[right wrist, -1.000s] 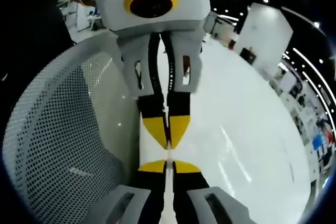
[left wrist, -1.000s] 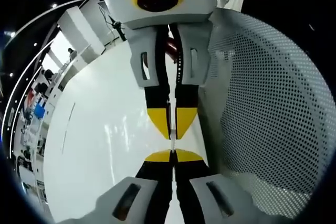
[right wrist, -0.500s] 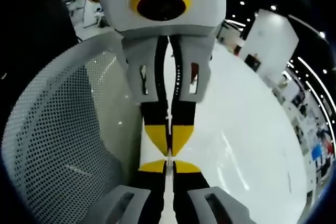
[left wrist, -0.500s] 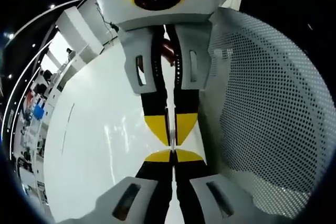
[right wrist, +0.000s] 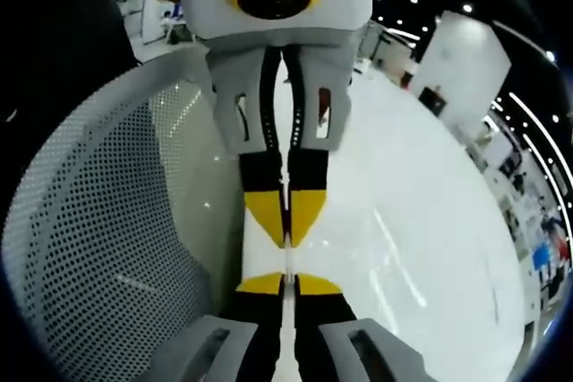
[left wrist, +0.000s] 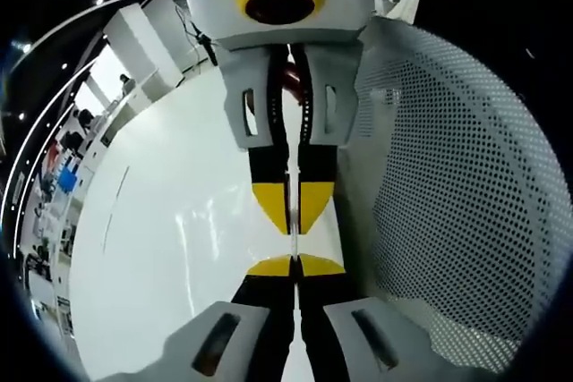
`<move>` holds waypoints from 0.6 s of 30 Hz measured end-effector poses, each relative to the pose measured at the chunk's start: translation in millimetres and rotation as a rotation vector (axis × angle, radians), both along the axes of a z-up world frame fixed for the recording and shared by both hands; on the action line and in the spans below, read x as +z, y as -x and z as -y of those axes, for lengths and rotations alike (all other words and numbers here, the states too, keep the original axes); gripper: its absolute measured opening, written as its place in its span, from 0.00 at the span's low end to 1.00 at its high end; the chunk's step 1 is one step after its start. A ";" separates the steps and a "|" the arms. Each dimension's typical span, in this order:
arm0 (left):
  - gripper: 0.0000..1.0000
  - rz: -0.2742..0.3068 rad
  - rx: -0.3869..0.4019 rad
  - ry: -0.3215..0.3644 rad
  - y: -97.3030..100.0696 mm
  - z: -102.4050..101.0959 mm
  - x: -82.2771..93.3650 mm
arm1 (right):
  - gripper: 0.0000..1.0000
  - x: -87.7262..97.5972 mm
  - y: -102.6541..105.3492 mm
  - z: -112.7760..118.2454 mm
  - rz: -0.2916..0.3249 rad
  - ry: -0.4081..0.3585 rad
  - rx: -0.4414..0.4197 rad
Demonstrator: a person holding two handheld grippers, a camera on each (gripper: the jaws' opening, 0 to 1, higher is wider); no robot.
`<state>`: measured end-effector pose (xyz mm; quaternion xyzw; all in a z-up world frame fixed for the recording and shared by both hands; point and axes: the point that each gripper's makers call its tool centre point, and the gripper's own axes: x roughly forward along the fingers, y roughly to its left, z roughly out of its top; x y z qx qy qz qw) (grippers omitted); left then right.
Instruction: Open the resealable bag by pulling the two sides of the seal apart until the entire bag opening is separated and visibly accessible.
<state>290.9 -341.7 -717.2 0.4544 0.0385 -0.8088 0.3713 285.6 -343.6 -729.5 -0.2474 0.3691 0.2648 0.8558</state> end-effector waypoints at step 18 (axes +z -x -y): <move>0.00 -0.005 0.001 -0.007 -6.9 -6.7 -2.4 | 0.00 -12.1 8.8 7.6 -0.020 0.005 -0.016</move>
